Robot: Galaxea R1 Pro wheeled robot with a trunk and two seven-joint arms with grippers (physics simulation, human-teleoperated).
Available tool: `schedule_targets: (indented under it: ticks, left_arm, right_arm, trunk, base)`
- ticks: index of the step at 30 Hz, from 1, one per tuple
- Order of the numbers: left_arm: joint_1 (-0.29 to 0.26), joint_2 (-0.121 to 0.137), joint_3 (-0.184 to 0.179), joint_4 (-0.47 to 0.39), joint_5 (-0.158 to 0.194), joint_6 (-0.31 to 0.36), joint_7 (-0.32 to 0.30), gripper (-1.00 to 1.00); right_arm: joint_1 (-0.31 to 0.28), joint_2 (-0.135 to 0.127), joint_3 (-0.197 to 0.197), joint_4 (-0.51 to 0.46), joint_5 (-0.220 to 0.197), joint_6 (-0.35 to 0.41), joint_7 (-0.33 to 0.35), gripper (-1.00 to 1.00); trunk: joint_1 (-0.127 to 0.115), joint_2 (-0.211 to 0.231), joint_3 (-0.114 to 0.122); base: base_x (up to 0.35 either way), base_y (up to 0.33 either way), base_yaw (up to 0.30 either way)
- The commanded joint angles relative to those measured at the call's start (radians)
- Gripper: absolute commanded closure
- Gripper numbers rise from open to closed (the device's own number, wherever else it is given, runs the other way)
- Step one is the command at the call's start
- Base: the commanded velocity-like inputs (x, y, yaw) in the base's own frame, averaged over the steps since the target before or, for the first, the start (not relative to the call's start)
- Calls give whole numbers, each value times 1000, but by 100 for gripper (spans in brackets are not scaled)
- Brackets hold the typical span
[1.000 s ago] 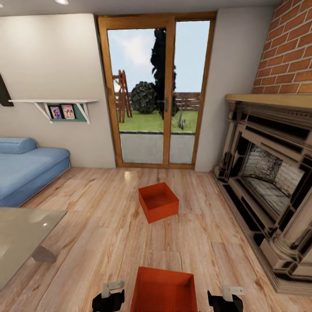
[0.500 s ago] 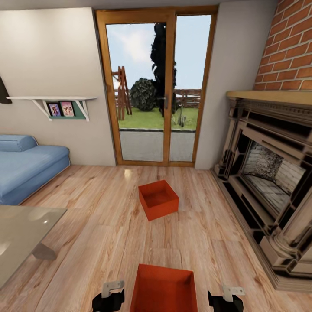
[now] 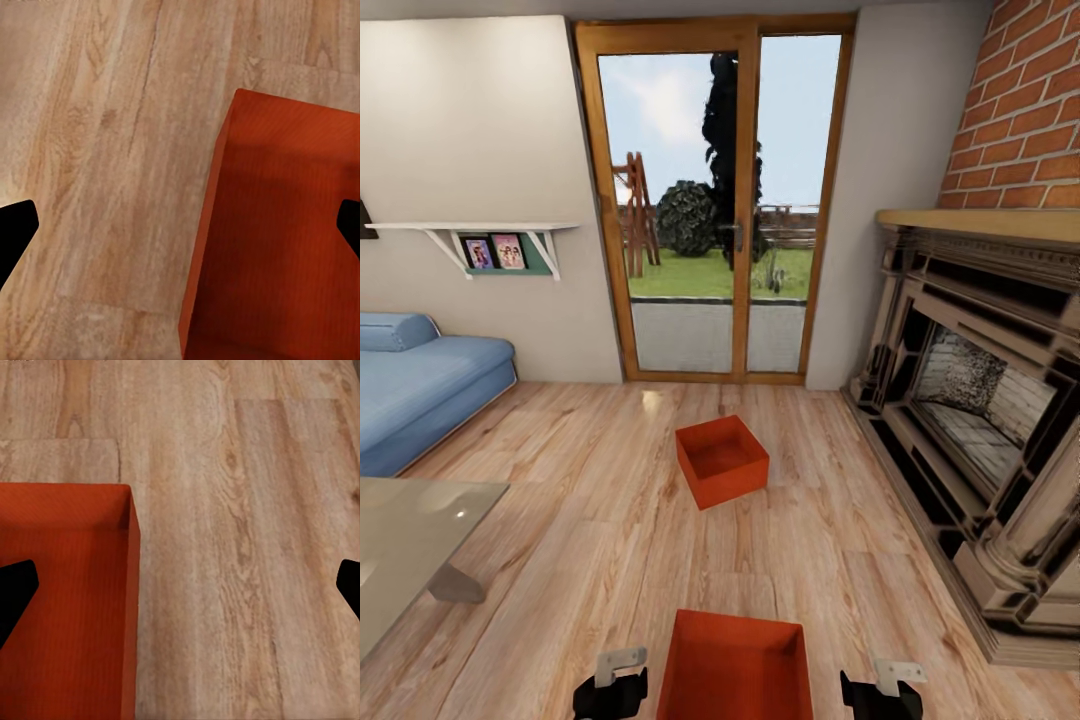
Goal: Move the two storage containers from the living room to the garage. In the garage, place one container on the floor and stack the other container on top of it (either order is fine).
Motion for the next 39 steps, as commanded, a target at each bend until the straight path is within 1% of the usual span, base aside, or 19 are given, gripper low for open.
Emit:
schedule_targets:
  ticks: [1, 5, 8, 17, 20, 27, 33, 39]
  left_arm:
    - [-1, -2, 6, 1, -4, -4, 2, -100]
    - [-1, -10, 6, 1, -4, -4, 2, -100]
    - [-1, -14, 6, 1, -4, -4, 2, -100]
    - [-1, -14, 6, 1, -4, -4, 2, -100]
    - [-1, -14, 6, 1, -4, -4, 2, -100]
    - [-1, -8, 6, 1, -4, -3, 2, -100]
    - [-1, -5, 7, 1, -4, -3, 2, -100]
    - [-1, -5, 8, 1, -5, -4, 2, -100]
  right_arm:
    - [-1, -1, 2, 0, -9, -4, -2, -100]
    - [-1, -1, 2, 1, -9, -4, -2, -100]
    - [-1, -1, 2, 0, -9, -4, -2, -100]
    - [-1, -2, 3, 0, -9, -4, -2, -100]
    - [-1, -2, 3, 0, -9, -4, -2, -100]
    - [-1, -2, 12, 0, 4, -5, -3, -100]
    - [-1, -2, 15, 0, 3, -4, -8, -100]
    - [-1, -2, 15, 0, 3, -4, -9, -100]
  trunk:
    - [0, -1, -1]
    - [0, -1, -1]
    - [0, -1, -1]
    - [0, -1, -1]
    - [0, -1, -1]
    - [0, -1, -1]
    - [0, -1, -1]
    - [0, -1, -2]
  base:
    - [0, 0, -2]
    - [0, 0, -28]
    - [0, 0, -187]
    - [0, 0, -251]
    - [0, 0, -125]
    - [0, 0, -19]
    - [0, 0, 1]
    - [0, 0, 138]
